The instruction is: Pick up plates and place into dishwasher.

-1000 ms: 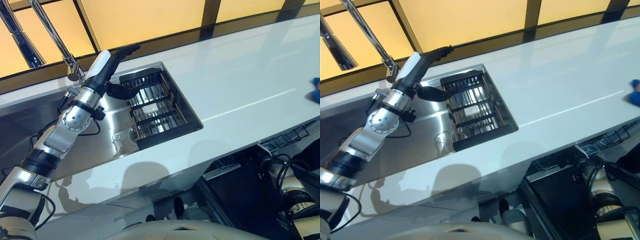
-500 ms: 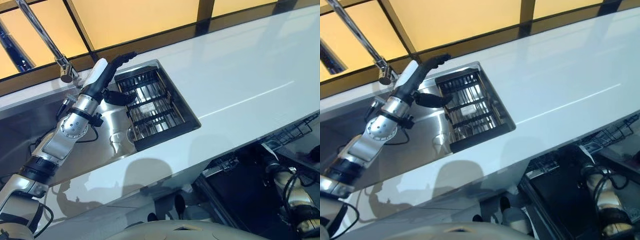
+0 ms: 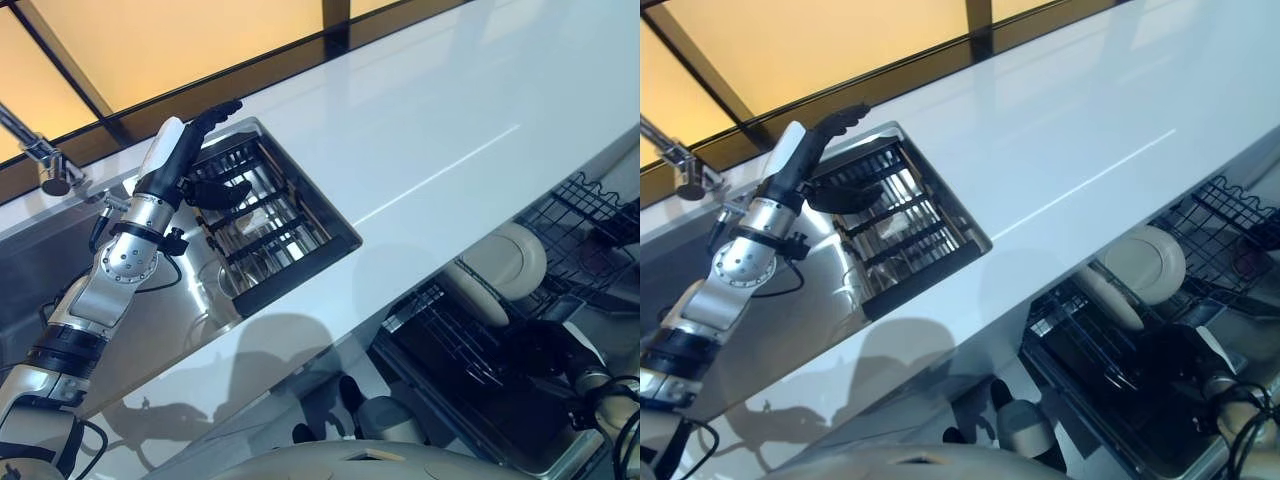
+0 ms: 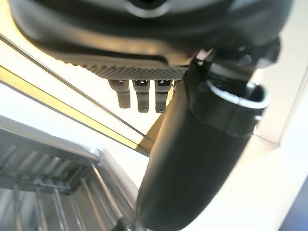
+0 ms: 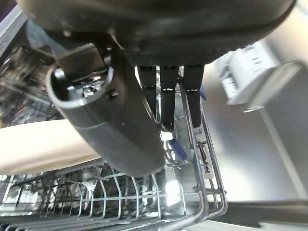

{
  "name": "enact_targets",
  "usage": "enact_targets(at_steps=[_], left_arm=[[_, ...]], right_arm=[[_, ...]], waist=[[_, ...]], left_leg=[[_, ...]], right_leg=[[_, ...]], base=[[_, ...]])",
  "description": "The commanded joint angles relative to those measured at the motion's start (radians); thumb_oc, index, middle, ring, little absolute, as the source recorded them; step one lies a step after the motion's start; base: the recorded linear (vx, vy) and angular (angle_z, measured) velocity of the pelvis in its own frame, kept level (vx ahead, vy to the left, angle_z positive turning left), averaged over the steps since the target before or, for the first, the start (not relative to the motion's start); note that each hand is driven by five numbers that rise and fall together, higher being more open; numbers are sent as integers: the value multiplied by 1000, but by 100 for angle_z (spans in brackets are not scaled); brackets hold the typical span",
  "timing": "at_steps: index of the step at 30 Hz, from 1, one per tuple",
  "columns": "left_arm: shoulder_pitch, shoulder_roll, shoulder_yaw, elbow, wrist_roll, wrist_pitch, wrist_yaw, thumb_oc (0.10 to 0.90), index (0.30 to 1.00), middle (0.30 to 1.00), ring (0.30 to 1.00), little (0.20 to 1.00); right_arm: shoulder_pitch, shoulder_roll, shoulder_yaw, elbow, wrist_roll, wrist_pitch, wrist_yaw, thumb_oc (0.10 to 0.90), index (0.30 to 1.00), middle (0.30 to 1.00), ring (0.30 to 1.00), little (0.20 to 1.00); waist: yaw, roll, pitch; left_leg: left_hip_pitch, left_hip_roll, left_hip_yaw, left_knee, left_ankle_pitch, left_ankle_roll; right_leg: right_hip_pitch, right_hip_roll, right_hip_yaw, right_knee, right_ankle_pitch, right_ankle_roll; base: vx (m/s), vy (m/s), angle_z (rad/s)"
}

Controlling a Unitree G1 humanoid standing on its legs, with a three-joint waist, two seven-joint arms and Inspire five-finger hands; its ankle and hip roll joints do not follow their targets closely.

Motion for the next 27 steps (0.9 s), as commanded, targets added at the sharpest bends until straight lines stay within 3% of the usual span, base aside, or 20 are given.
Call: enact_targets(at_steps=[1,5,12,18,19,22,23,24,25,27], left_arm=[[-75,42,87,57,-4,-106,87,800,900,900,900,900],[-74,33,88,87,6,-123,95,800,900,900,900,900],[-97,25,60,91,11,-119,100,800,900,900,900,900],[-104,35,36,64,10,-96,117,800,900,900,900,900],[-107,39,31,53,9,-88,117,800,900,900,900,900],[-109,45,24,42,3,-80,118,800,900,900,900,900],[-109,38,13,35,10,-71,125,800,900,900,900,900],[-109,38,11,34,10,-71,126,800,900,900,900,900],[-109,36,4,27,14,-65,129,800,900,900,900,900],[-105,31,-6,11,20,-52,135,800,900,900,900,900]], right_arm=[[-92,-94,-255,-197,137,-181,-61,800,900,900,900,900],[-74,-62,-280,-211,184,-240,-36,800,900,900,900,900],[-99,-67,-225,-178,144,-227,-21,800,900,900,900,900],[-130,-96,-177,-151,33,-243,-161,800,900,900,900,900],[-141,-104,-164,-163,-135,-265,-291,800,900,900,900,900],[-149,-143,-157,-183,-257,-265,-422,800,900,900,900,900],[-163,-161,-139,-174,-494,-245,-583,800,900,900,900,900],[-165,-176,-135,-171,-581,-236,-641,800,900,900,900,900],[-168,-207,-130,-173,-640,-231,-722,800,900,900,900,900],[-180,-226,-127,-187,-628,-229,-783,800,900,900,900,900]], waist=[[-25,-48,-113],[-36,-49,-119],[-27,-50,-124],[-8,-47,-125],[1,-43,-123],[9,-39,-122],[15,-35,-124],[18,-34,-124],[21,-32,-124],[27,-30,-124]], left_leg=[[-8,17,22,29,-49,-5],[-11,13,29,30,-51,-3],[-16,12,32,38,-53,-1],[-17,12,24,35,-48,-1],[-21,11,15,38,-49,0],[-23,10,7,39,-48,1],[-24,9,2,42,-52,3],[-24,9,0,42,-52,3],[-25,9,-2,45,-52,3],[-25,8,-7,47,-53,3]], right_leg=[[-7,-21,-7,66,-58,130],[-14,-18,5,61,-51,134],[-16,-20,3,58,-48,134],[-10,-21,-5,56,-50,130],[-11,-21,-10,61,-55,129],[-9,-23,-14,63,-56,129],[-8,-22,-15,65,-59,129],[-7,-23,-16,65,-59,129],[-7,-23,-18,68,-59,130],[-4,-23,-19,69,-63,130]], base=[[-18,22,-16],[-1,7,-14],[0,-4,-7],[0,0,0],[-14,-1,5],[-4,5,7],[7,10,5],[0,0,0],[0,0,0],[0,0,0]])
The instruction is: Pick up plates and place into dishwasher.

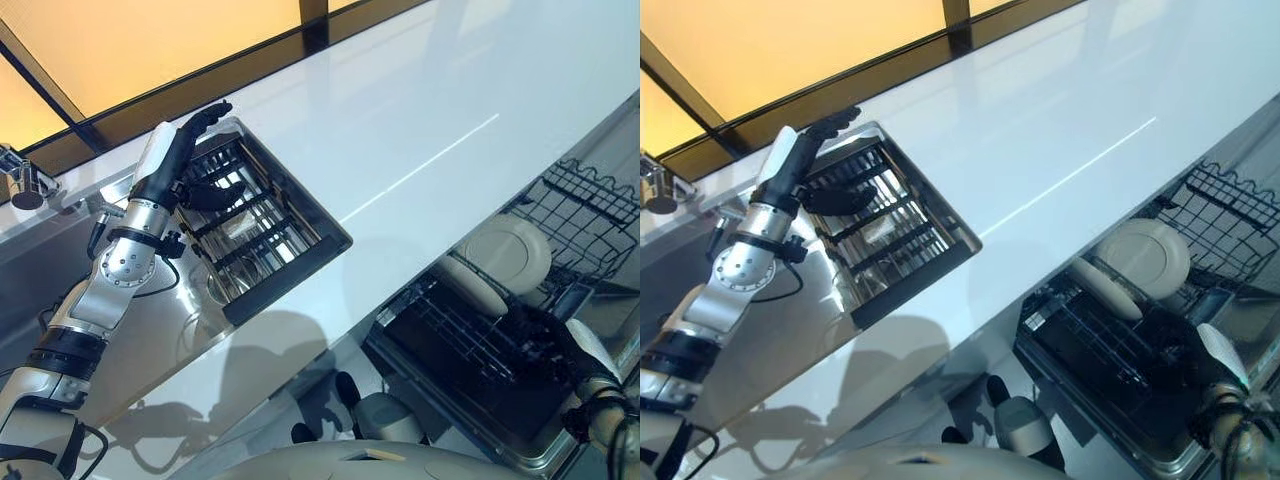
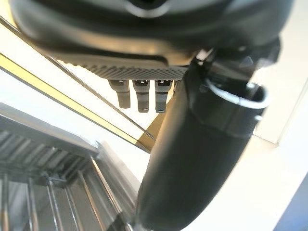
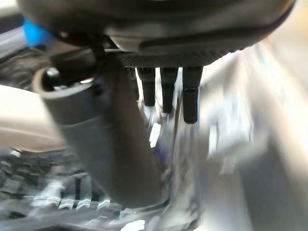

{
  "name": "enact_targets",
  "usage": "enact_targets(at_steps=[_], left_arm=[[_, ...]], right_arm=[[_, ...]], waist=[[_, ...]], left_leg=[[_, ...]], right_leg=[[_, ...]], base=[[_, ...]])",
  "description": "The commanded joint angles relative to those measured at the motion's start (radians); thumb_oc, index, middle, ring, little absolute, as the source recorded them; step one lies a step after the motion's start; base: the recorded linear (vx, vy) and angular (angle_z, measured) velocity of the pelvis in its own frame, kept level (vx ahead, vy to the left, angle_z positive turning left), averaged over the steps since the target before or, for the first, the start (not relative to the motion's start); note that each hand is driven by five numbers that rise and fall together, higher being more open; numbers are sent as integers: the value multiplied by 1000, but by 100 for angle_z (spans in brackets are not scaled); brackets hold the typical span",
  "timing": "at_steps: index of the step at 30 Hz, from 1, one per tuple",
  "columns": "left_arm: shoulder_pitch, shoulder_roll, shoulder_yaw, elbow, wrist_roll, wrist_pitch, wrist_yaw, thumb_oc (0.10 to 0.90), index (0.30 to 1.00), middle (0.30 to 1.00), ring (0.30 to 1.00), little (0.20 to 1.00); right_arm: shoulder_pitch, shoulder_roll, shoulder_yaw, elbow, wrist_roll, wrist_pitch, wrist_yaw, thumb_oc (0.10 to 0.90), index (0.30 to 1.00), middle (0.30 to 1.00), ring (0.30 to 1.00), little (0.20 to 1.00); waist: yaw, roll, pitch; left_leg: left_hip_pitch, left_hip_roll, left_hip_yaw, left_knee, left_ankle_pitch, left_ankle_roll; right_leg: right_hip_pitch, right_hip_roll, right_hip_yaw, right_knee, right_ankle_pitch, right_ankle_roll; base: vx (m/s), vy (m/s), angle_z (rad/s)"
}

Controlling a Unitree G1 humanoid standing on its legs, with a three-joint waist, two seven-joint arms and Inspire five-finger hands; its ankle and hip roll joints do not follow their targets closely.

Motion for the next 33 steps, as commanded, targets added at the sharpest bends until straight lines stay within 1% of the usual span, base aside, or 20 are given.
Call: enact_targets(at_steps=[1,2,3,4,6,7,10,11,13,14,16,17,19,21,22,24,26,28,31,33], left_arm=[[-109,36,-3,-43,21,-36,78,800,900,900,900,900],[-97,29,6,-53,28,-38,75,800,900,900,900,900],[-95,28,7,-54,29,-38,74,800,900,900,900,900],[-87,21,15,-54,36,-45,68,800,900,900,900,900],[-82,17,24,-52,44,-51,62,800,900,900,900,900],[-86,28,26,-59,39,-43,57,800,900,900,900,900],[-80,43,29,-76,25,-33,56,800,900,900,900,900],[-77,44,31,-77,23,-34,56,800,900,900,900,900],[-57,41,48,-83,31,-39,56,800,900,900,900,900],[-42,34,62,-77,39,-50,54,800,900,900,900,900],[-38,30,71,-61,44,-62,52,800,900,900,900,900],[-38,33,78,-51,38,-69,46,800,900,900,900,900],[-45,43,80,-40,30,-72,41,800,900,900,900,900],[-58,51,71,-39,25,-62,45,800,900,900,900,900],[-69,58,59,-36,19,-59,53,800,900,900,900,900],[-74,59,53,-40,19,-54,58,800,900,900,900,900],[-78,66,43,-51,17,-44,59,800,900,900,900,900],[-78,66,40,-54,19,-44,59,800,900,900,900,900],[-74,78,35,-81,13,-23,57,800,900,900,900,900],[-73,81,37,-84,12,-22,55,800,900,900,900,900]], right_arm=[[-242,-230,-152,-134,-40,-175,-383,800,900,900,900,900],[-252,-223,-166,-164,-39,-205,-456,800,900,900,900,900],[-254,-221,-168,-166,-53,-207,-469,800,900,900,900,900],[-260,-215,-176,-176,-173,-188,-543,800,900,900,900,900],[-250,-236,-188,-176,-315,-124,-573,800,900,900,900,900],[-235,-275,-193,-158,-248,-104,-524,800,900,900,900,900],[-230,-284,-209,-126,-147,-132,-533,800,900,900,900,900],[-229,-281,-212,-126,-105,-151,-515,800,900,900,900,900],[-220,-245,-228,-158,184,-234,-364,800,900,900,900,900],[-222,-195,-236,-173,246,-250,-305,800,900,900,900,900],[-219,-172,-235,-171,236,-235,-257,800,900,900,900,900],[-207,-164,-240,-147,214,-198,-212,800,900,900,900,900],[-195,-177,-240,-94,250,-141,-113,800,900,900,900,900],[-189,-191,-234,-57,261,-124,-62,800,900,900,900,900],[-186,-209,-222,-12,252,-89,-7,100,300,300,300,200],[-181,-228,-214,21,241,-46,37,100,300,300,300,200],[-176,-254,-199,75,240,27,75,100,300,300,300,200],[-175,-259,-197,90,237,38,76,100,300,300,300,200],[-148,-280,-214,115,211,106,96,100,300,300,300,200],[-136,-280,-224,112,202,126,105,100,300,300,300,200]], waist=[[30,-33,-126],[35,-30,-126],[36,-29,-127],[40,-27,-129],[42,-25,-129],[43,-26,-134],[44,-30,-135],[44,-31,-135],[41,-31,-130],[40,-31,-128],[36,-31,-128],[33,-32,-128],[28,-34,-129],[26,-36,-129],[24,-40,-128],[23,-44,-127],[25,-51,-125],[26,-52,-123],[26,-60,-115],[24,-63,-112]], left_leg=[[-25,10,-37,47,-39,6],[-27,9,-42,49,-41,6],[-27,9,-43,49,-42,6],[-29,8,-47,53,-45,7],[-29,6,-50,55,-47,7],[-31,6,-52,54,-45,6],[-34,6,-56,58,-45,5],[-35,6,-56,59,-45,5],[-36,5,-58,59,-41,5],[-34,5,-59,57,-43,7],[-34,4,-55,56,-42,6],[-33,3,-52,56,-41,6],[-33,3,-46,53,-40,6],[-33,4,-42,50,-37,4],[-33,5,-40,47,-34,2],[-34,6,-36,48,-32,1],[-37,10,-31,51,-31,-2],[-37,11,-31,52,-30,-3],[-35,15,-29,50,-29,-5],[-35,15,-28,50,-29,-6]], right_leg=[[5,-26,-42,69,-64,130],[5,-26,-43,72,-69,131],[5,-26,-43,73,-70,131],[5,-25,-42,75,-72,132],[7,-25,-44,75,-75,133],[9,-26,-47,72,-75,134],[10,-26,-51,75,-79,134],[9,-26,-51,76,-79,134],[7,-25,-50,79,-79,132],[8,-25,-48,81,-81,132],[6,-24,-46,81,-79,132],[4,-25,-48,81,-78,131],[2,-25,-48,81,-76,131],[0,-26,-50,79,-74,132],[-2,-27,-50,78,-71,132],[-3,-27,-51,78,-70,131],[-4,-29,-53,78,-67,131],[-4,-29,-54,77,-66,131],[0,-28,-58,75,-65,129],[0,-28,-58,75,-66,128]], base=[[0,0,0],[0,0,0],[0,0,0],[0,0,0],[15,11,6],[9,5,9],[2,-3,12],[2,1,9],[2,11,6],[5,13,5],[0,0,0],[14,16,-4],[10,8,-5],[2,-3,-5],[2,-7,-6],[3,-10,-7],[1,-10,-3],[0,0,0],[0,-12,0],[-8,-20,4]])
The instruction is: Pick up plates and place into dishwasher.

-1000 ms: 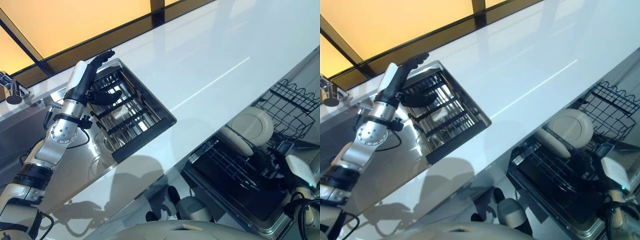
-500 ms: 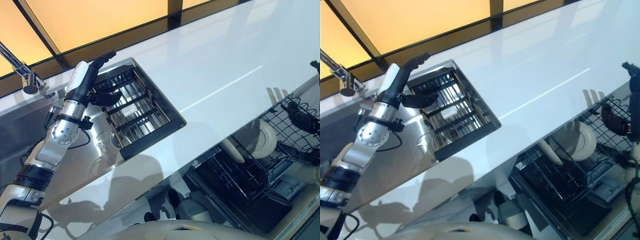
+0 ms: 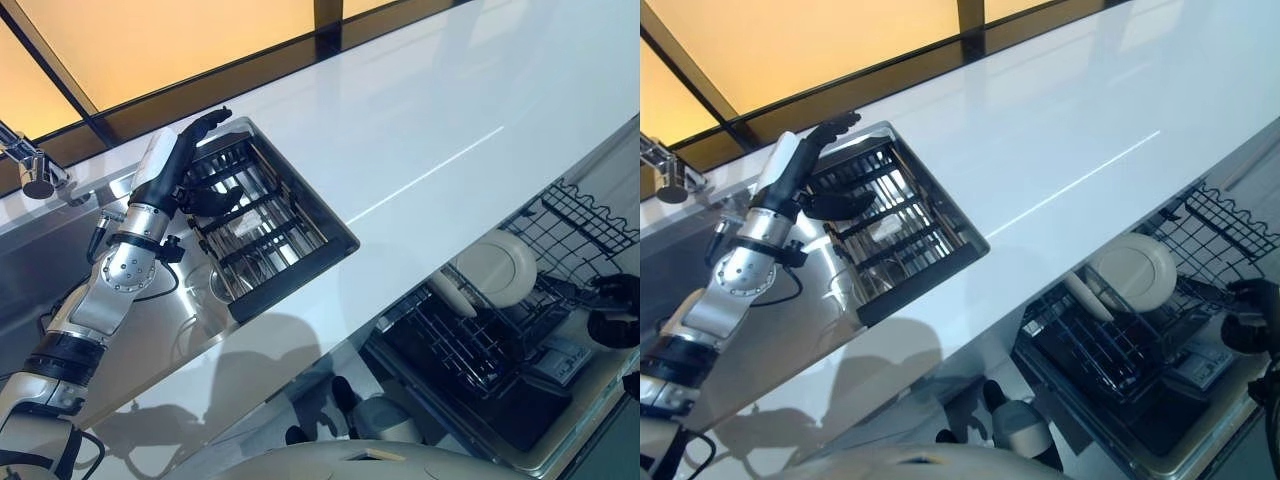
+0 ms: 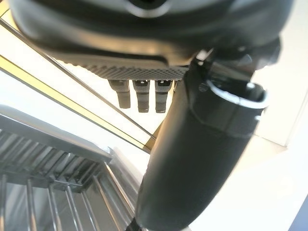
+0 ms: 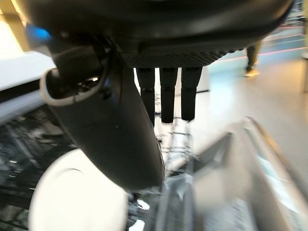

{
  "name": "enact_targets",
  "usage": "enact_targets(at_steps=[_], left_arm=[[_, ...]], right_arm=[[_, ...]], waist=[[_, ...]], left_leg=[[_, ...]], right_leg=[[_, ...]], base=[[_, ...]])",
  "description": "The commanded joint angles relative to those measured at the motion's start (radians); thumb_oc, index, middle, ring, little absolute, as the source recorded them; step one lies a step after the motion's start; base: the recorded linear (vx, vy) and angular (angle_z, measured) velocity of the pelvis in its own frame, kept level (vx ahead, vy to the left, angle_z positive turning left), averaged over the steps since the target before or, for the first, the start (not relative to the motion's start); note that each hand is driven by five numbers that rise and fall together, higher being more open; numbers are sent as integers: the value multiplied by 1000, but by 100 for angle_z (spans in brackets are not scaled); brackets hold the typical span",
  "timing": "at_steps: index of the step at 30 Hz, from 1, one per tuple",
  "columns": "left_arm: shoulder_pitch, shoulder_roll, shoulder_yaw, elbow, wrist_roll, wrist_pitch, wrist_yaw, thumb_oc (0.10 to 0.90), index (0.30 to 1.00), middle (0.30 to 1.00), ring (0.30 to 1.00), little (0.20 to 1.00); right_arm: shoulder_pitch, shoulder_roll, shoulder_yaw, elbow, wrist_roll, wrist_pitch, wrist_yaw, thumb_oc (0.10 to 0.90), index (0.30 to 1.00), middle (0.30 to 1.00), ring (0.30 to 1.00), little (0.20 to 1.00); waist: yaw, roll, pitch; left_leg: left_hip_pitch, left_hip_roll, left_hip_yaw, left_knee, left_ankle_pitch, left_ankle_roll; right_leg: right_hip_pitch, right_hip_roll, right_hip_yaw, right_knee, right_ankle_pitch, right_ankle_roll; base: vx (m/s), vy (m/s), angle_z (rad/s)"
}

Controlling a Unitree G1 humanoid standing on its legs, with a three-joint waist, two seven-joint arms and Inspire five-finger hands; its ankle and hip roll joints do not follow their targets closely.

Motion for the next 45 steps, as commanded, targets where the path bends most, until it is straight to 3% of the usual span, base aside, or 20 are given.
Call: enact_targets(at_steps=[1,11,22,23,26,32,39,45], left_arm=[[-102,74,38,-50,-27,-29,48,800,900,900,900,900],[-117,72,28,-43,-30,-41,34,800,900,900,900,900],[-149,64,-20,-43,-37,-50,27,800,900,900,900,900],[-165,59,-42,-53,-42,-53,30,800,900,900,900,900],[-168,58,-48,-69,-41,-53,32,800,900,900,900,900],[-206,51,-79,-108,-50,-44,36,800,900,900,900,900],[-222,54,-84,-125,-59,-26,23,800,900,900,900,900],[-225,68,-75,-129,-69,-23,2,800,900,900,900,900]], right_arm=[[-35,-118,-93,-25,-5,23,-35,100,300,300,300,200],[-27,-120,-68,-29,-39,4,62,100,300,300,300,200],[-158,-124,116,50,-102,1,128,100,300,300,300,200],[-218,-131,206,121,-125,23,164,100,300,300,300,200],[-248,-129,260,151,-154,47,201,100,300,300,300,200],[-378,-104,442,373,-228,71,293,100,300,300,300,200],[-424,-41,558,526,-261,94,372,100,300,300,300,200],[-423,-22,537,572,-181,93,341,100,300,300,300,200]], waist=[[-2,-40,-95],[-2,-46,-89],[33,-43,-90],[51,-42,-89],[61,-43,-88],[104,-41,-83],[137,-41,-79],[143,-41,-73]], left_leg=[[-34,13,-16,51,-33,-7],[-36,14,-18,51,-35,-9],[-36,17,-26,54,-36,-10],[-35,18,-32,56,-36,-11],[-34,19,-37,55,-36,-11],[-30,23,-49,57,-36,-14],[-37,25,-63,55,-30,-15],[-34,26,-74,51,-29,-15]], right_leg=[[-2,-28,-50,75,-64,127],[-2,-28,-50,67,-61,129],[8,-35,-65,59,-60,127],[13,-38,-72,57,-62,125],[17,-40,-77,54,-62,124],[33,-46,-96,48,-66,120],[37,-52,-112,43,-67,117],[42,-52,-121,47,-72,114]], base=[[0,0,0],[-1,-7,2],[2,-13,3],[2,-29,5],[5,-28,9],[18,-30,11],[4,-27,10],[3,-16,12]])
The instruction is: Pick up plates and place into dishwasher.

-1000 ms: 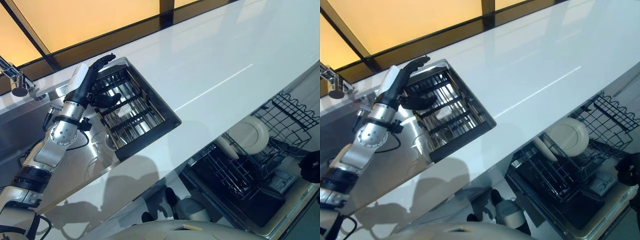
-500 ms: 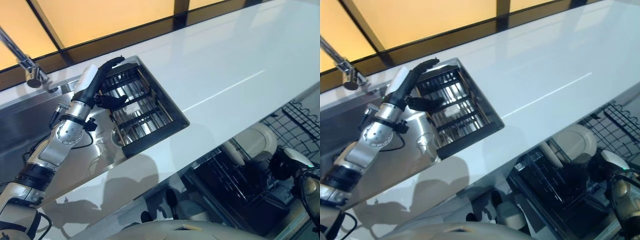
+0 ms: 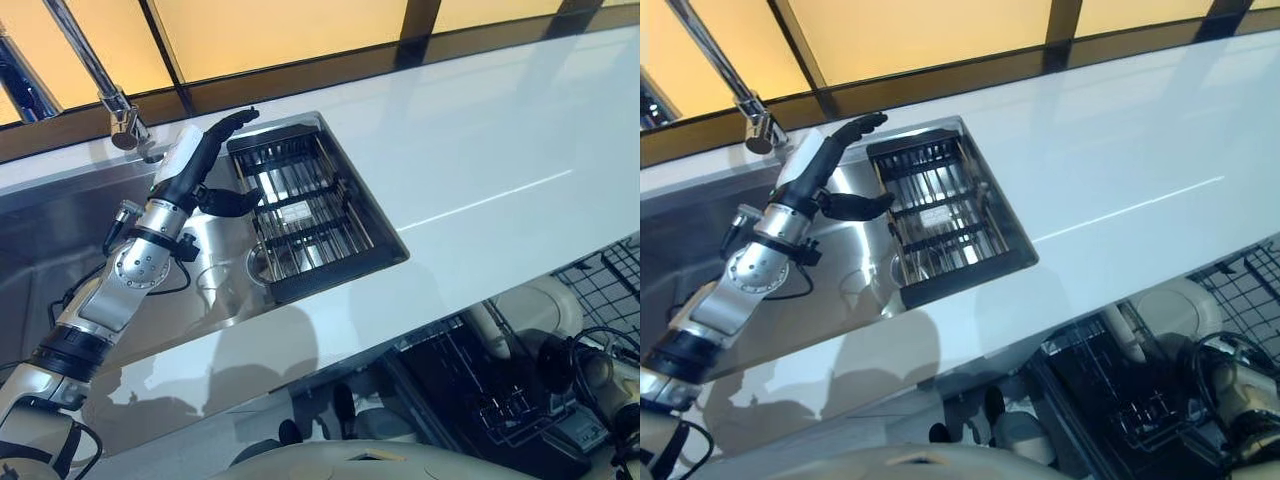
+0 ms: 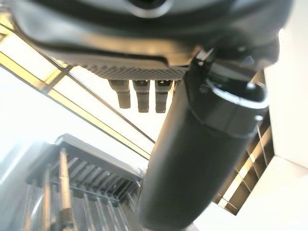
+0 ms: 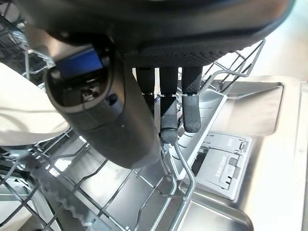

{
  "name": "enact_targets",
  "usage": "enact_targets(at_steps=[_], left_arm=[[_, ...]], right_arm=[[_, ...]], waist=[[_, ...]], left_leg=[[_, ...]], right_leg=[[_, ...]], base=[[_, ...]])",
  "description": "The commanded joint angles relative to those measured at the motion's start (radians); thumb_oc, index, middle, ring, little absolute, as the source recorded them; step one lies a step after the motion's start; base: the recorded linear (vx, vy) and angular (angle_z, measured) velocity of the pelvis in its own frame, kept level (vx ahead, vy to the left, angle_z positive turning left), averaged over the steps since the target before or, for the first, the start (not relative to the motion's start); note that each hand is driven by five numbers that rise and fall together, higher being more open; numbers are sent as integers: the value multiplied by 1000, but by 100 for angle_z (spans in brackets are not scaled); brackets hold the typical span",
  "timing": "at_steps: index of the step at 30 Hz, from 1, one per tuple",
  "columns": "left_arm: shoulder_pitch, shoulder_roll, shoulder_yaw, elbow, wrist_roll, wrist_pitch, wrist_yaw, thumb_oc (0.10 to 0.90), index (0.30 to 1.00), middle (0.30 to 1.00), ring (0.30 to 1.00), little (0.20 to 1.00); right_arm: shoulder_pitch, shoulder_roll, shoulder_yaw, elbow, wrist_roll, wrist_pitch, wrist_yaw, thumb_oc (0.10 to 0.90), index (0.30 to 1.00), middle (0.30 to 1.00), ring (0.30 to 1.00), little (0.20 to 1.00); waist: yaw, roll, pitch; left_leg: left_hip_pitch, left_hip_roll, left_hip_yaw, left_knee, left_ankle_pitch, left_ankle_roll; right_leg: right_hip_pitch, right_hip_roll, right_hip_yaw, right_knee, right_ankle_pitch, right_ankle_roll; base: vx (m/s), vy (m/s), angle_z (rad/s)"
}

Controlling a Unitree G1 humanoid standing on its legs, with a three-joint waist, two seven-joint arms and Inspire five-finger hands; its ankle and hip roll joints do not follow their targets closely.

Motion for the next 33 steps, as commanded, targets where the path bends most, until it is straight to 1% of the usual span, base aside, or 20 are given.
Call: enact_targets(at_steps=[1,2,3,5,7,8,9,10,11,12,14,16,17,19,20,23,25,26,30,33], left_arm=[[-185,44,14,-70,-50,-45,28,800,900,900,900,900],[-185,44,14,-70,-50,-45,28,800,900,900,900,900],[-178,52,27,-63,-59,-52,20,800,900,900,900,900],[-169,50,34,-62,-52,-55,13,800,900,900,900,900],[-160,53,42,-54,-51,-65,11,800,900,900,900,900],[-153,57,49,-51,-50,-68,13,800,900,900,900,900],[-151,58,52,-51,-49,-67,13,800,900,900,900,900],[-144,60,61,-50,-46,-65,16,800,900,900,900,900],[-123,66,85,-48,-42,-68,21,800,900,900,900,900],[-118,69,91,-46,-42,-71,23,800,900,900,900,900],[-95,71,116,-43,-35,-73,30,800,900,900,900,900],[-69,61,144,-34,-18,-79,36,800,900,900,900,900],[-64,58,149,-31,-14,-81,37,800,900,900,900,900],[-51,53,167,-17,-3,-89,39,800,900,900,900,900],[-48,53,171,-13,-3,-91,40,800,900,900,900,900],[-50,48,168,-3,3,-93,50,800,900,900,900,900],[-55,50,165,-1,1,-92,53,800,900,900,900,900],[-59,52,158,5,-2,-96,57,800,900,900,900,900],[-64,56,140,-8,-5,-90,67,800,900,900,900,900],[-63,55,128,-28,-5,-86,67,800,900,900,900,900]], right_arm=[[9,-24,3,36,54,20,-24,100,300,300,300,200],[9,-24,3,36,54,20,-24,100,300,300,300,200],[37,-23,-31,17,71,5,-23,100,300,300,300,200],[55,-29,-55,6,86,-1,-30,100,300,300,300,200],[78,-49,-95,-22,125,2,-51,100,300,300,300,200],[92,-71,-128,-51,167,3,-66,100,300,300,300,200],[99,-77,-144,-67,170,8,-66,100,300,300,300,200],[118,-90,-184,-110,194,12,-84,100,300,300,300,200],[176,-108,-266,-222,221,27,-95,100,300,300,300,200],[194,-109,-288,-250,233,27,-108,100,300,300,300,200],[254,-107,-371,-361,246,38,-108,100,300,300,300,200],[326,-85,-488,-477,286,11,-130,100,300,300,300,200],[340,-81,-506,-496,286,9,-128,100,300,300,300,200],[387,-65,-581,-546,320,-50,-140,100,300,300,300,200],[400,-60,-602,-566,321,-62,-142,100,300,300,300,200],[422,-53,-624,-591,309,-85,-136,100,300,300,300,200],[425,-53,-626,-591,296,-87,-128,100,300,300,300,200],[424,-54,-615,-578,270,-90,-123,100,300,300,300,200],[410,-59,-578,-554,250,-86,-110,100,300,300,300,200],[382,-58,-528,-536,233,-67,-98,100,300,300,300,200]], waist=[[-9,-5,-71],[-9,-5,-71],[-18,-7,-69],[-24,-9,-68],[-35,-10,-65],[-43,-12,-62],[-46,-13,-61],[-55,-14,-59],[-77,-15,-53],[-80,-16,-55],[-101,-17,-52],[-128,-19,-54],[-132,-19,-55],[-151,-22,-59],[-157,-22,-62],[-168,-22,-67],[-170,-22,-68],[-171,-22,-70],[-166,-21,-69],[-154,-21,-68]], left_leg=[[-32,30,26,47,-44,-24],[-32,30,26,47,-44,-24],[-29,30,28,44,-42,-25],[-28,31,32,45,-43,-25],[-27,32,36,46,-44,-25],[-25,32,39,47,-45,-25],[-24,32,40,46,-45,-25],[-23,32,43,46,-46,-25],[-16,33,48,45,-49,-25],[-20,33,54,44,-45,-26],[-17,31,59,44,-49,-24],[-16,30,69,43,-51,-21],[-16,30,71,43,-52,-21],[-17,28,82,42,-54,-19],[-17,28,86,42,-55,-19],[-20,27,95,43,-58,-16],[-20,27,97,45,-59,-16],[-20,27,101,47,-61,-16],[-21,27,101,51,-63,-15],[-23,27,97,54,-63,-14]], right_leg=[[6,-31,-18,47,-66,115],[6,-31,-18,47,-66,115],[6,-31,-18,44,-61,117],[4,-30,-13,45,-60,118],[2,-29,-6,46,-59,118],[2,-28,-3,47,-58,118],[2,-27,-1,48,-58,118],[-1,-26,3,50,-58,118],[1,-22,9,53,-60,120],[-6,-21,13,54,-56,119],[-7,-19,20,57,-58,122],[-15,-15,31,62,-58,125],[-17,-14,34,62,-58,126],[-25,-11,43,64,-57,129],[-28,-9,47,65,-57,130],[-35,-6,54,67,-57,132],[-37,-6,56,69,-58,132],[-38,-6,57,69,-57,134],[-36,-7,55,66,-56,132],[-33,-8,51,66,-56,129]], base=[[0,0,0],[0,0,0],[0,0,0],[3,8,2],[0,0,0],[-4,23,-4],[0,0,0],[-8,49,-6],[-20,48,-3],[-13,53,-3],[-14,44,-8],[-18,54,-18],[-12,43,-17],[-10,39,-12],[-8,31,-15],[-4,21,-25],[3,11,-16],[7,4,-22],[3,0,-7],[0,0,0]])
